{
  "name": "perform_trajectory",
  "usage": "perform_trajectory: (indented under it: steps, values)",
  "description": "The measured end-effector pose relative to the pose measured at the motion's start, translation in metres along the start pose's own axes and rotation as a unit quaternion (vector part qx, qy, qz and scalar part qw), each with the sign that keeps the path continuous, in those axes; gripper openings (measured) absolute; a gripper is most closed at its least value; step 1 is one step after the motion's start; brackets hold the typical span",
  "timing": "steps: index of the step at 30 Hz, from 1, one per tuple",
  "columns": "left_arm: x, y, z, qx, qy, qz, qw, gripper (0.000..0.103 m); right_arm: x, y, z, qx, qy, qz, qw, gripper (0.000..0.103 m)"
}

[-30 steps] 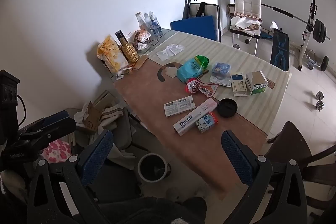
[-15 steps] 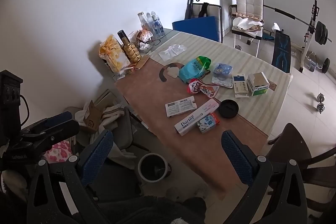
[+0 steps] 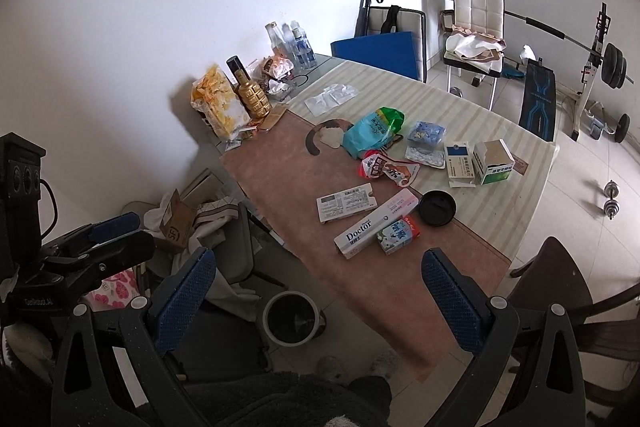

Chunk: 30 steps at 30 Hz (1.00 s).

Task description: Collect trash

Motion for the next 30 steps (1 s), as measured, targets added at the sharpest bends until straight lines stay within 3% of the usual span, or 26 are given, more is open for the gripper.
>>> perform_trajectory:
  steps: [30]
  values:
    - [0.003, -0.002, -0.012, -0.001, 0.007, 0.001, 1.0, 0.103, 0.0, -0.002, 0.002, 0.0, -0.001, -0.002, 1.0, 0.103]
Point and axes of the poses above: each gripper's, at about its wrist camera, not at the fingertips, and y roughly the way its jaws point, z to its left, x to its top, the point moved 2 cm from there along y, roughly the way its jaws point, and after that the axes turned 1 degree about y, right-handed, at the moved point
